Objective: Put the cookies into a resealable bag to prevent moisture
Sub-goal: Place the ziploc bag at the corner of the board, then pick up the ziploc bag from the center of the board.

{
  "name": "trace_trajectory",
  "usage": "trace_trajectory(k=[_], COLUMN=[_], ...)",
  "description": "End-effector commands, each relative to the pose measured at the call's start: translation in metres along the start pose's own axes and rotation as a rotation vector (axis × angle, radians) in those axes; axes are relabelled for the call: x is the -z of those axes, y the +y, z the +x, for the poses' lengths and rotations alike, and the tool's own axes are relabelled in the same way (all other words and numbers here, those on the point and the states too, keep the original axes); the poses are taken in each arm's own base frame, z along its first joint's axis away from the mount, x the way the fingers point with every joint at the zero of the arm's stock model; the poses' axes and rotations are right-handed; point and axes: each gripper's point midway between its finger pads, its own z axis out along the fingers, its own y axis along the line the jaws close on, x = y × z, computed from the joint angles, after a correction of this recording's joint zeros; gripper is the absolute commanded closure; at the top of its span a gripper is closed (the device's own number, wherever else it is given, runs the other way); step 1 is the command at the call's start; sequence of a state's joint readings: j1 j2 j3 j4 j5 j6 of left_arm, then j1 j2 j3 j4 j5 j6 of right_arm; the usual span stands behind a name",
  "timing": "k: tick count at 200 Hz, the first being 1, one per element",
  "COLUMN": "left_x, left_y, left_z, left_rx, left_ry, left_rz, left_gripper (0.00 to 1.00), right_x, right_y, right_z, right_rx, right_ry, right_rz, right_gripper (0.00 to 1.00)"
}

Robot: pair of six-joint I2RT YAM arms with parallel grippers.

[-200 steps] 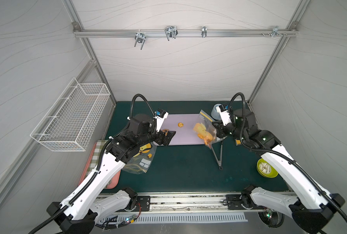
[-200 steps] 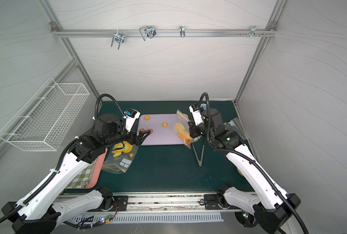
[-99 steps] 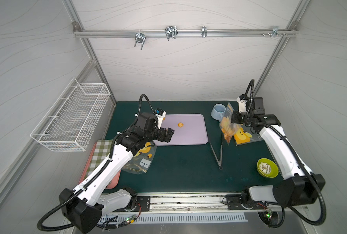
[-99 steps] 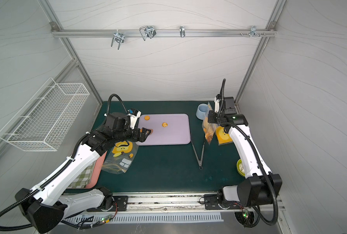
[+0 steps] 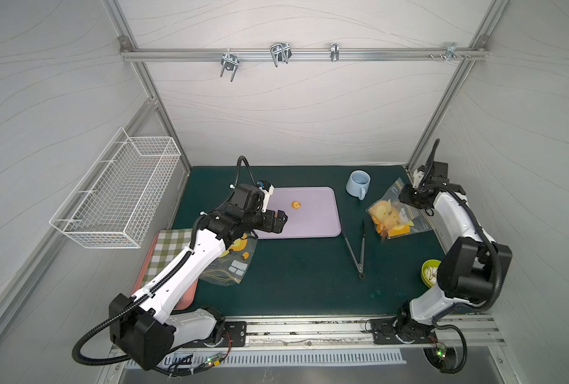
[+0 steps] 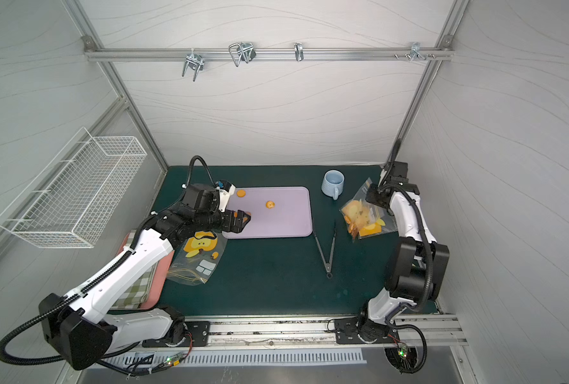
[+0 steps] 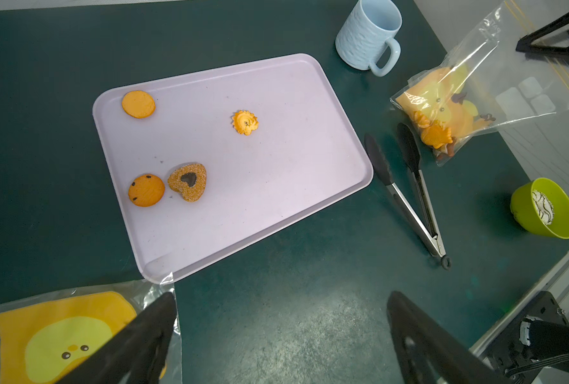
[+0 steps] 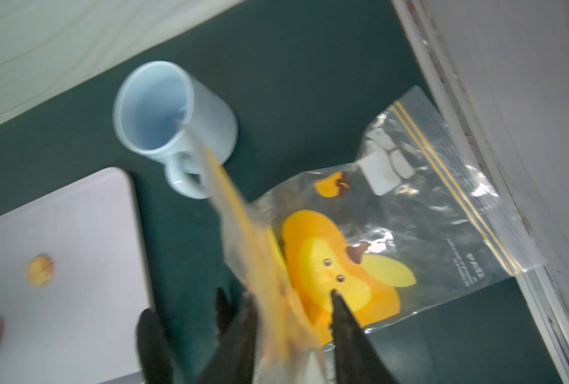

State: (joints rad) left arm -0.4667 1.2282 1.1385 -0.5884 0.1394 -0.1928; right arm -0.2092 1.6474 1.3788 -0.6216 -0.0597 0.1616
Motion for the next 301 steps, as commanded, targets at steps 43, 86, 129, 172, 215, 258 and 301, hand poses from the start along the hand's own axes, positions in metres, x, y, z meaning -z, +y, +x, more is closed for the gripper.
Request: trace_trajectory(k=[43,86,129,172,215,258,301], left_x=[0.006,0.015,0.038,0.047,0.071,0.09,0.123], left_y=[0.016,0.081,0.131,0.139,0.152,0.187,0.22], left_z=[-0.018,0.0,0.033,0.073,0.114,0.12,0.102], left_rx=[0.273,0.415,0.501,0.626,0.713,1.014,1.07], left_ry=[-0.088,-0.06,-0.031,-0.031,-0.08,-0.162,-0.217], left_rz=[0.083,-0.167,-0.469,-0.535,-0.628,-0.468,-0.518], left_gripper=[0.01,0.01,0.01,0.03,0.02,0.02,0.02], right_x=[0.08,0.109,0.116,0.11,0.131,0.15,0.136], right_y=[-0.013,0.117,0.244,0.345,0.409,0.439,0.479], right_z=[-0.02,0.004,0.084,0.201,0.314,0.402,0.461], right_rx=[0.044,0.351,0.524,0.638,0.868,1.206,1.33], right_ry=[-0.334,-0.467,-0.385,-0.116,0.02,-0.089,-0.111], right_rz=[0.35,0.125,-0.354,-0.725,-1.077,-1.214,-1.205], right_gripper=[0.01,0.01,0.01,0.05,0.09,0.1,0.19])
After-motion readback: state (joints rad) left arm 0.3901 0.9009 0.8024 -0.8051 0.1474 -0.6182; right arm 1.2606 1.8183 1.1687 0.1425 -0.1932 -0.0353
